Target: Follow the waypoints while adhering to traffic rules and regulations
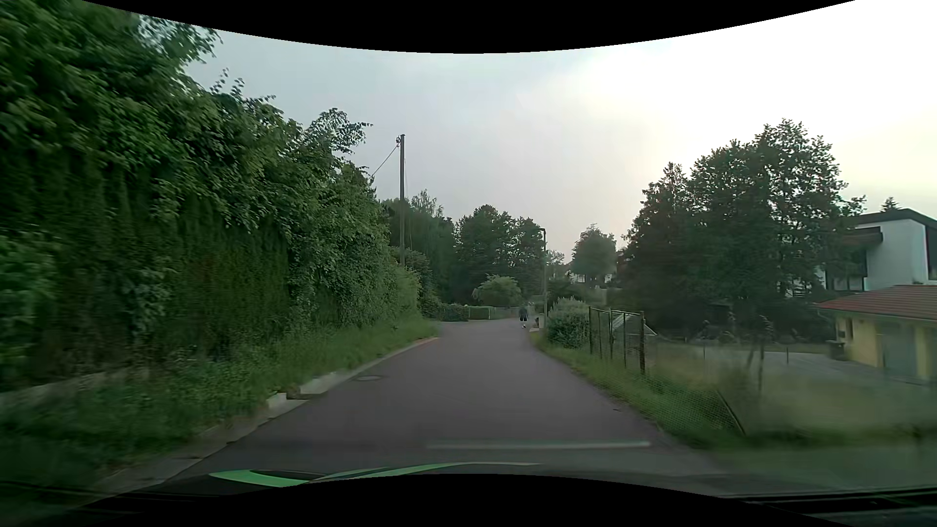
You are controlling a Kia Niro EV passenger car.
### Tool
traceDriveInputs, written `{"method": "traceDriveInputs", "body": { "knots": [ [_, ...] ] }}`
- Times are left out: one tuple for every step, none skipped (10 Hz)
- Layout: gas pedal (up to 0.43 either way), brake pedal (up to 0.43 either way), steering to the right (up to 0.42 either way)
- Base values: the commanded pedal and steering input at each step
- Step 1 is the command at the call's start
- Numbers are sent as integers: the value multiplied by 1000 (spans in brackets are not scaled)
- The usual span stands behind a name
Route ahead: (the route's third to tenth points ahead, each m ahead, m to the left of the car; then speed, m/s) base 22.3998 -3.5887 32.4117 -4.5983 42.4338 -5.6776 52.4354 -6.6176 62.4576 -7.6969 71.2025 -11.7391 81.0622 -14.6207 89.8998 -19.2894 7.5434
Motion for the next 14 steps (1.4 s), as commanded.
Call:
{"method": "traceDriveInputs", "body": {
  "knots": [
    [0, 0, 5],
    [0, 0, 5],
    [0, 0, 4],
    [0, 0, 4],
    [0, 0, 4],
    [0, 0, 4],
    [0, 0, 3],
    [0, 0, 2],
    [0, 0, 2],
    [0, 0, 2],
    [0, 0, 0],
    [0, 0, -2],
    [0, 0, -4],
    [0, 0, -5]
  ]
}}
